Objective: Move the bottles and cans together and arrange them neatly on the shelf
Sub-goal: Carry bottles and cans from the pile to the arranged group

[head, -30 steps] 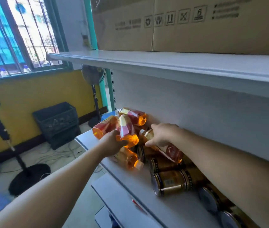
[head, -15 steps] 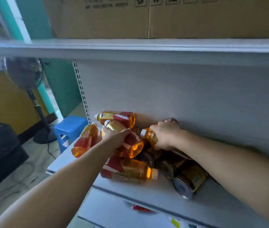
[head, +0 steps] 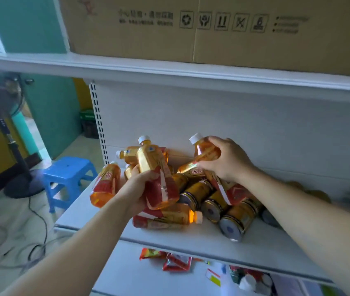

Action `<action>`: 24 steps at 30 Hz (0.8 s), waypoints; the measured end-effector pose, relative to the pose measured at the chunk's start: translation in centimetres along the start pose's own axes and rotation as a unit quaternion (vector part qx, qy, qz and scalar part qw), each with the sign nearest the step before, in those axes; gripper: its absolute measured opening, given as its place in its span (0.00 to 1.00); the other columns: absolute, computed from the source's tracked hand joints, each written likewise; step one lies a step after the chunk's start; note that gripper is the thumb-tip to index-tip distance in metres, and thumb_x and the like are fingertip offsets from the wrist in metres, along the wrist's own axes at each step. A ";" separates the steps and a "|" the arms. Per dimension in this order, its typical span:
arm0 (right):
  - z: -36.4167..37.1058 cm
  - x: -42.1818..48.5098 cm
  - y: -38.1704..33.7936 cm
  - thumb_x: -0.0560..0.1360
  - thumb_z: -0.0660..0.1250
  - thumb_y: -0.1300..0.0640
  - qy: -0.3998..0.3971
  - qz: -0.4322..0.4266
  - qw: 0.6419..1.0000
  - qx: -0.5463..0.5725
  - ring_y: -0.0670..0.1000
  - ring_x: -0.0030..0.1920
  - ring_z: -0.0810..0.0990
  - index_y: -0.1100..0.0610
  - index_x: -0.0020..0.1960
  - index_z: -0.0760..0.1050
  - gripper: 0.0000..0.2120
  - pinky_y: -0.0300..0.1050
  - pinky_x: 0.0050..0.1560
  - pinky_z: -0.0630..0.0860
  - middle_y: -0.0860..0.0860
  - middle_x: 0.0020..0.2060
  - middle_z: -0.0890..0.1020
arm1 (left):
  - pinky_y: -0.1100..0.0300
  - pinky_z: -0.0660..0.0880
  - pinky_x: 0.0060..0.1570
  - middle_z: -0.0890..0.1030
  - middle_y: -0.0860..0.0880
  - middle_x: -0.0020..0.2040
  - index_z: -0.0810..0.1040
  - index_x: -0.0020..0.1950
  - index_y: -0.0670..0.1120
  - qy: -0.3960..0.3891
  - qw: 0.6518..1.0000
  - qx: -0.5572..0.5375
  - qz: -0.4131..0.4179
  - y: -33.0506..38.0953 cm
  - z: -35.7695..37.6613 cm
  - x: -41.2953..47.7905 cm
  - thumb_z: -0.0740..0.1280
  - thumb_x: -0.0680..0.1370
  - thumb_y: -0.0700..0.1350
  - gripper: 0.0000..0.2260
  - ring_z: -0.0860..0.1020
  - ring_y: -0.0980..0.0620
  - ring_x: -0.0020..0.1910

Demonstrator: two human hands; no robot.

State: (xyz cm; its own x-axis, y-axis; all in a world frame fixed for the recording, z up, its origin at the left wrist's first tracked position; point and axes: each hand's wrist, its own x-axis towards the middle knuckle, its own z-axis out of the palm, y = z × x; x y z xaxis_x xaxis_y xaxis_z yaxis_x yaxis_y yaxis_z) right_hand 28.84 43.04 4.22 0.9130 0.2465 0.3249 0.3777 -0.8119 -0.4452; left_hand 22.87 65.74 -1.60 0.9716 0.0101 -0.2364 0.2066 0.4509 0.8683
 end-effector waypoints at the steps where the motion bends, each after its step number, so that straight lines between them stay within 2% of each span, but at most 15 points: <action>1: -0.4 -0.5 -0.1 0.65 0.74 0.40 0.008 0.005 1.000 0.029 0.52 0.51 0.75 0.46 0.67 0.70 0.33 0.47 0.51 0.73 0.51 0.52 0.75 | 0.39 0.78 0.46 0.77 0.36 0.59 0.64 0.67 0.50 -0.014 1.000 0.003 0.004 0.0 0.8 -0.4 0.62 0.76 0.38 0.22 0.78 0.36 0.54; 3: -1.3 -1.7 -0.1 0.65 0.75 0.41 0.029 0.017 0.998 0.056 0.51 0.52 0.76 0.45 0.66 0.71 0.32 0.47 0.54 0.74 0.51 0.54 0.76 | 0.42 0.79 0.44 0.77 0.37 0.59 0.64 0.69 0.49 -0.039 0.999 0.004 -0.002 -0.1 2.7 -0.7 0.62 0.77 0.42 0.21 0.79 0.37 0.53; 6: -3.2 -3.9 0.5 0.61 0.73 0.38 0.072 0.061 0.992 0.081 0.50 0.52 0.77 0.44 0.64 0.72 0.33 0.45 0.53 0.74 0.49 0.54 0.78 | 0.43 0.79 0.42 0.79 0.36 0.58 0.69 0.67 0.46 -0.094 0.994 0.008 -0.063 -0.2 6.4 -1.1 0.63 0.77 0.51 0.20 0.80 0.36 0.53; 8: -4.7 -5.8 1.6 0.56 0.70 0.35 0.114 0.112 0.982 0.102 0.50 0.53 0.78 0.44 0.64 0.71 0.38 0.46 0.54 0.74 0.49 0.54 0.78 | 0.41 0.79 0.43 0.82 0.38 0.53 0.72 0.63 0.46 -0.133 0.989 0.045 -0.055 -0.7 8.7 -1.1 0.64 0.78 0.50 0.15 0.81 0.38 0.50; 10: -6.4 -8.1 3.2 0.55 0.70 0.34 0.164 0.170 0.964 0.123 0.48 0.52 0.79 0.42 0.63 0.70 0.37 0.47 0.54 0.76 0.47 0.53 0.79 | 0.46 0.80 0.39 0.84 0.42 0.43 0.74 0.57 0.46 -0.169 0.982 0.082 -0.016 -1.6 10.9 -1.1 0.67 0.76 0.44 0.10 0.83 0.43 0.42; 11: -7.3 -9.5 4.0 0.55 0.70 0.35 0.192 0.197 0.952 0.134 0.45 0.50 0.79 0.39 0.60 0.70 0.35 0.45 0.52 0.76 0.44 0.51 0.80 | 0.48 0.81 0.38 0.84 0.43 0.41 0.75 0.55 0.48 -0.190 0.976 0.108 0.002 -2.2 12.0 -1.0 0.69 0.75 0.43 0.10 0.83 0.45 0.40; 13: -9.0 -12.8 5.5 0.55 0.71 0.35 0.260 0.235 0.924 0.153 0.36 0.45 0.78 0.34 0.53 0.70 0.27 0.36 0.44 0.74 0.38 0.46 0.80 | 0.51 0.81 0.42 0.84 0.46 0.44 0.75 0.52 0.52 -0.245 0.955 0.163 0.031 -3.6 14.3 -1.2 0.74 0.69 0.43 0.15 0.83 0.47 0.42; 16: -11.7 -18.6 7.1 0.55 0.71 0.38 0.364 0.288 0.871 0.163 0.32 0.41 0.78 0.36 0.48 0.72 0.23 0.27 0.38 0.70 0.33 0.40 0.81 | 0.61 0.78 0.37 0.84 0.54 0.41 0.74 0.51 0.56 -0.325 0.918 0.219 0.059 -6.5 18.4 -2.2 0.76 0.63 0.48 0.20 0.83 0.56 0.41; 17: -12.6 -20.7 7.5 0.55 0.71 0.38 0.392 0.305 0.852 0.163 0.33 0.39 0.78 0.34 0.47 0.72 0.21 0.29 0.37 0.70 0.31 0.39 0.80 | 0.63 0.77 0.36 0.84 0.55 0.41 0.74 0.52 0.55 -0.349 0.905 0.234 0.064 -7.6 19.9 -3.0 0.76 0.62 0.49 0.21 0.82 0.57 0.40; 20: -15.7 -26.8 8.5 0.57 0.71 0.38 0.454 0.346 0.806 0.158 0.35 0.39 0.79 0.30 0.47 0.71 0.20 0.36 0.37 0.71 0.33 0.40 0.80 | 0.59 0.77 0.43 0.82 0.51 0.48 0.73 0.55 0.55 -0.410 0.874 0.251 0.062 -11.4 24.5 -5.6 0.76 0.59 0.53 0.27 0.81 0.54 0.46; 24: -20.2 -34.4 10.1 0.57 0.70 0.38 0.532 0.370 0.751 0.126 0.33 0.37 0.77 0.26 0.44 0.70 0.17 0.40 0.37 0.70 0.33 0.38 0.79 | 0.66 0.75 0.40 0.81 0.52 0.50 0.73 0.55 0.54 -0.471 0.847 0.239 0.065 -16.6 31.2 -9.7 0.74 0.70 0.51 0.16 0.80 0.60 0.44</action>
State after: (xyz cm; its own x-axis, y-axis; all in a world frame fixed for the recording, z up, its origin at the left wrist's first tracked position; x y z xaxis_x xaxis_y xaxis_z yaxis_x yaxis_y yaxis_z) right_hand -1.89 15.68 5.46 0.2977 -0.8944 0.3338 -0.0323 -0.3589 -0.9328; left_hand 13.62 30.36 -0.11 0.6050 -0.7852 0.1320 -0.1054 0.0853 0.9908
